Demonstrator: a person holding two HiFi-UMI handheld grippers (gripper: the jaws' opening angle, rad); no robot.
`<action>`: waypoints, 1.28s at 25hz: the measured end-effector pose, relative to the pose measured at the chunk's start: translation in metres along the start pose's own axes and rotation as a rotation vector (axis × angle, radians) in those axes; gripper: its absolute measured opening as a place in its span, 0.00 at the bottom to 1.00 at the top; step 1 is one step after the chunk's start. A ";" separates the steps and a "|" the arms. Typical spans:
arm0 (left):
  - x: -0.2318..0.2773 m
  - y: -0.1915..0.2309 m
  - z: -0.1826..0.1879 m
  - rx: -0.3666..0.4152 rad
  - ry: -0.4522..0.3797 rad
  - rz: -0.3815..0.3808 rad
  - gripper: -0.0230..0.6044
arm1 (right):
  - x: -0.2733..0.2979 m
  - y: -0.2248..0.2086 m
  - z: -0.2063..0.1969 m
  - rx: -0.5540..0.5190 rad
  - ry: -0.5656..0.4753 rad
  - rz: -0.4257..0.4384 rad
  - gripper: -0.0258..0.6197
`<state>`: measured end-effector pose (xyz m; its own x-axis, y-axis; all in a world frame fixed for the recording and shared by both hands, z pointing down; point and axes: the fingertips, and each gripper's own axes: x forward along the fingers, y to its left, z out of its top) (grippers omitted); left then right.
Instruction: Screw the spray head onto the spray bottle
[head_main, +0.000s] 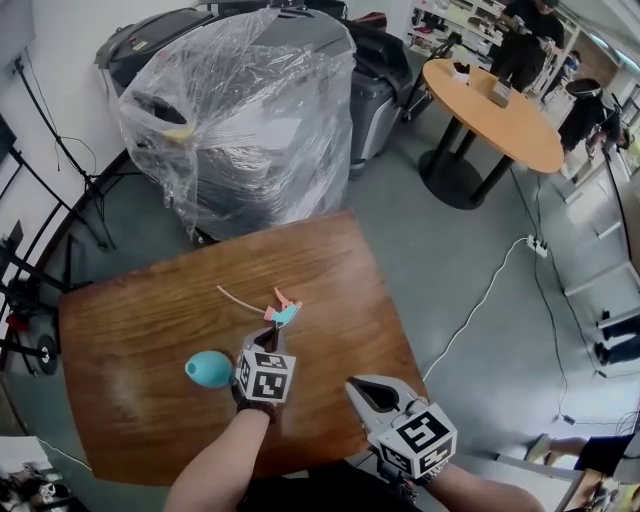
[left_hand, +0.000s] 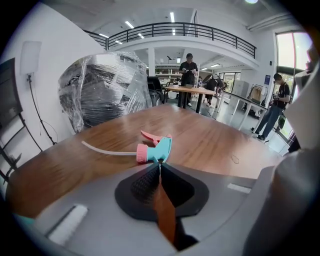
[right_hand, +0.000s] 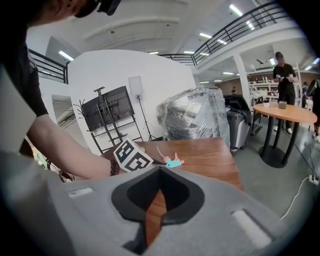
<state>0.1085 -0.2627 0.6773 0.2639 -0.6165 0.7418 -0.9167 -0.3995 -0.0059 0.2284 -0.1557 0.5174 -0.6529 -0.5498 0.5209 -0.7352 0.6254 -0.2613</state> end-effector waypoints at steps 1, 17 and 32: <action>-0.001 0.000 0.001 0.002 -0.004 -0.001 0.08 | 0.000 0.000 0.001 -0.003 -0.002 0.001 0.03; -0.077 -0.044 0.040 -0.041 -0.076 -0.261 0.07 | 0.013 0.018 0.028 -0.273 -0.019 0.028 0.03; -0.189 -0.038 0.079 -0.152 -0.139 -0.582 0.07 | 0.014 0.091 0.076 -1.114 0.007 -0.077 0.27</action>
<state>0.1175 -0.1843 0.4839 0.7609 -0.4134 0.5001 -0.6405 -0.6019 0.4770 0.1390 -0.1487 0.4386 -0.6085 -0.6078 0.5101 -0.1977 0.7387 0.6444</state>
